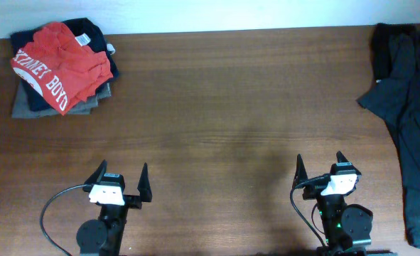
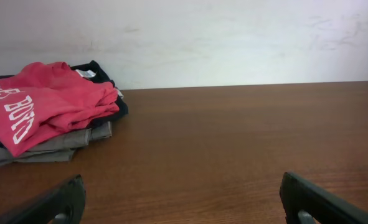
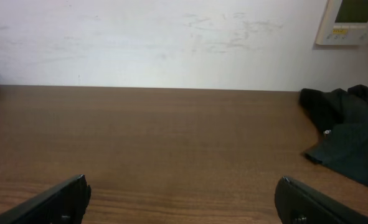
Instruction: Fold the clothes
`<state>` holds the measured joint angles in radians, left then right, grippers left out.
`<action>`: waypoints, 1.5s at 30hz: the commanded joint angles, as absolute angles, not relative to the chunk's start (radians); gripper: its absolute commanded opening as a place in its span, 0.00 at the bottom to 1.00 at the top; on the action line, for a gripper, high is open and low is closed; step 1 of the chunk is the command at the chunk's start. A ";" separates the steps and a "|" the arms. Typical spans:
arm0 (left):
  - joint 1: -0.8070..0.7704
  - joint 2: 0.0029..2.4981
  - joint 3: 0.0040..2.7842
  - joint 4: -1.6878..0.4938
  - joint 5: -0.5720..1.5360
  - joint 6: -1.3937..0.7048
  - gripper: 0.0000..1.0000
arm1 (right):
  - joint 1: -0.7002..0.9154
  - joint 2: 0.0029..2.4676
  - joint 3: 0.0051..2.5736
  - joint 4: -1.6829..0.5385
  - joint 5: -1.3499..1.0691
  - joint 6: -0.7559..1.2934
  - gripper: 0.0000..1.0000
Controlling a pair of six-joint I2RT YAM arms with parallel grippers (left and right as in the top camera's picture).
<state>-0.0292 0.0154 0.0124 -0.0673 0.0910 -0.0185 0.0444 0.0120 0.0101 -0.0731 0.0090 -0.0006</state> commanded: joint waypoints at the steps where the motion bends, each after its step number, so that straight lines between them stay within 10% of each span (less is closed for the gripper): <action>1: -0.023 0.006 0.009 -0.070 0.109 -0.006 0.99 | 0.038 0.004 0.006 -0.078 0.002 0.010 0.99; 13: -0.023 0.006 0.009 -0.069 0.109 -0.006 0.99 | 0.039 0.004 0.006 0.091 -0.299 0.361 0.99; 22: -0.023 0.006 0.009 -0.070 0.109 -0.006 0.99 | 0.039 0.089 0.154 0.329 0.060 0.189 0.99; 30: -0.023 0.006 0.009 -0.070 0.109 -0.006 0.99 | 0.028 0.732 0.685 0.027 0.627 0.033 0.99; 38: -0.023 0.006 0.009 -0.069 0.109 -0.006 0.99 | -0.310 1.675 1.658 -0.725 0.553 0.007 0.99; 45: -0.023 0.006 0.009 -0.070 0.109 -0.006 0.99 | -0.381 2.027 1.847 -0.753 0.553 0.007 0.99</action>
<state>-0.0292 0.0113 0.0120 -0.0662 0.0994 -0.0185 -0.3679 1.9469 1.8153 -0.7837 0.5381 0.0135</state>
